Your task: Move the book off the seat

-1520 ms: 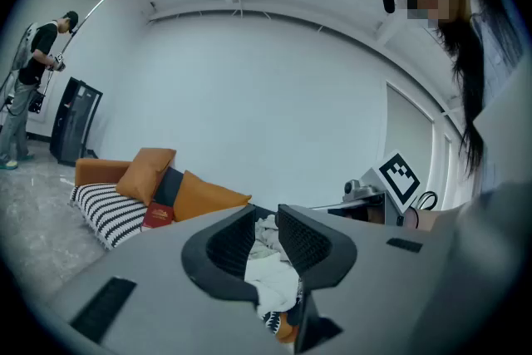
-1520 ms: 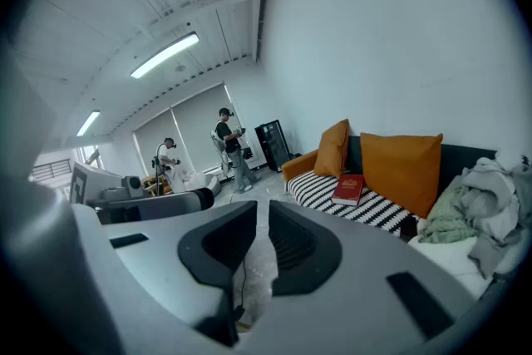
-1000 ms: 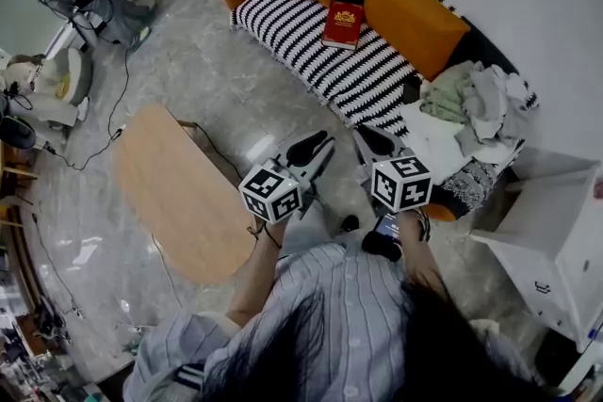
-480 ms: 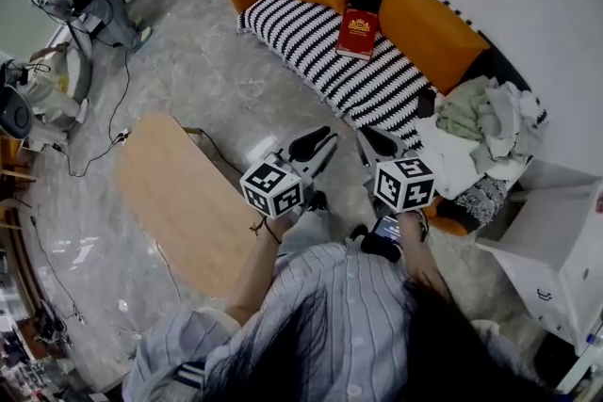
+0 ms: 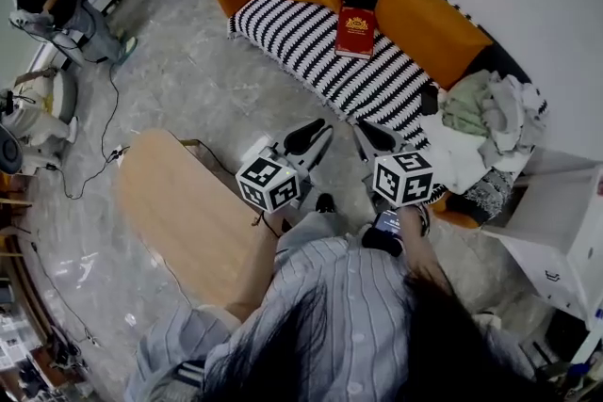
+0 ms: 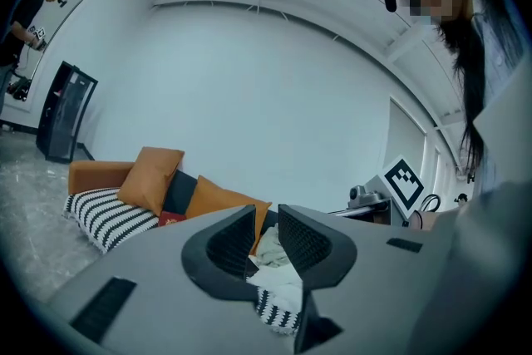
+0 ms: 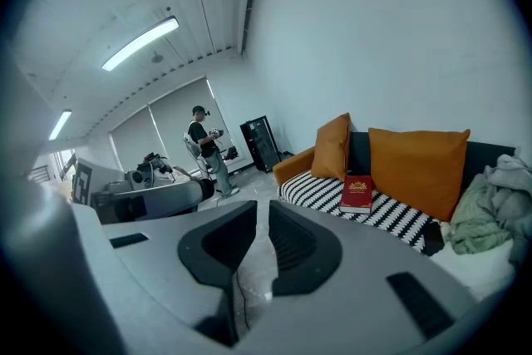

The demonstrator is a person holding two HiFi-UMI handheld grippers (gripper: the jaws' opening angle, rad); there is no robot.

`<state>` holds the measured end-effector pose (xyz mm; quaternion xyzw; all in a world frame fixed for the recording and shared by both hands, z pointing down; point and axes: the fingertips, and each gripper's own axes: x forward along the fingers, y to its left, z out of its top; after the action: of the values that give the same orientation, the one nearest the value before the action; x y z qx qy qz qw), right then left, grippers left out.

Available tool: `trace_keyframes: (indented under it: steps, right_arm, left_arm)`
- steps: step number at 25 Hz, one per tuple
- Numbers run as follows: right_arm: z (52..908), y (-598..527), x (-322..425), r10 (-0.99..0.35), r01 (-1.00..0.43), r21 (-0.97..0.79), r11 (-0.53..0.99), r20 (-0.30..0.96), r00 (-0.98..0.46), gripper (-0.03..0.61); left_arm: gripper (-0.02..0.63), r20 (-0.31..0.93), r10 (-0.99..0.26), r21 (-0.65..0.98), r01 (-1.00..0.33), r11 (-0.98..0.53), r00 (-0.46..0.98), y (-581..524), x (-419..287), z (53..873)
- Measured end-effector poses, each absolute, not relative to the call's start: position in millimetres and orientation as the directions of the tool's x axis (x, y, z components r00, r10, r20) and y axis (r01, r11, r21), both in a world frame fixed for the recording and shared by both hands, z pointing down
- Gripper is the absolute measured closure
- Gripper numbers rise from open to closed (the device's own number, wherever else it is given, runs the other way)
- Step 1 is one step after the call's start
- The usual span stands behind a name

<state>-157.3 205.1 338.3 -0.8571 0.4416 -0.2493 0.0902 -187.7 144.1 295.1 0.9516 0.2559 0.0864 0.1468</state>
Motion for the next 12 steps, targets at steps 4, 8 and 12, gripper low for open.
trace_keyframes:
  steps: [4, 8, 12]
  right_arm:
    - [339, 198, -153, -0.778, -0.686, -0.371, -0.626, 0.355, 0.518, 0.52]
    - [341, 189, -155, -0.766, -0.678, -0.362, -0.64, 0.364, 0.529, 0.52]
    - [344, 186, -155, -0.756, -0.671, -0.355, -0.651, 0.38, 0.533, 0.52]
  left_arm:
    - [0.525, 0.088, 0.547, 0.329, 0.494, -0.805, 0.833, 135, -183, 297]
    - [0.525, 0.081, 0.559, 0.338, 0.505, -0.794, 0.825, 124, -181, 300]
    - [0.525, 0.075, 0.568, 0.361, 0.509, -0.781, 0.819, 120, -178, 304]
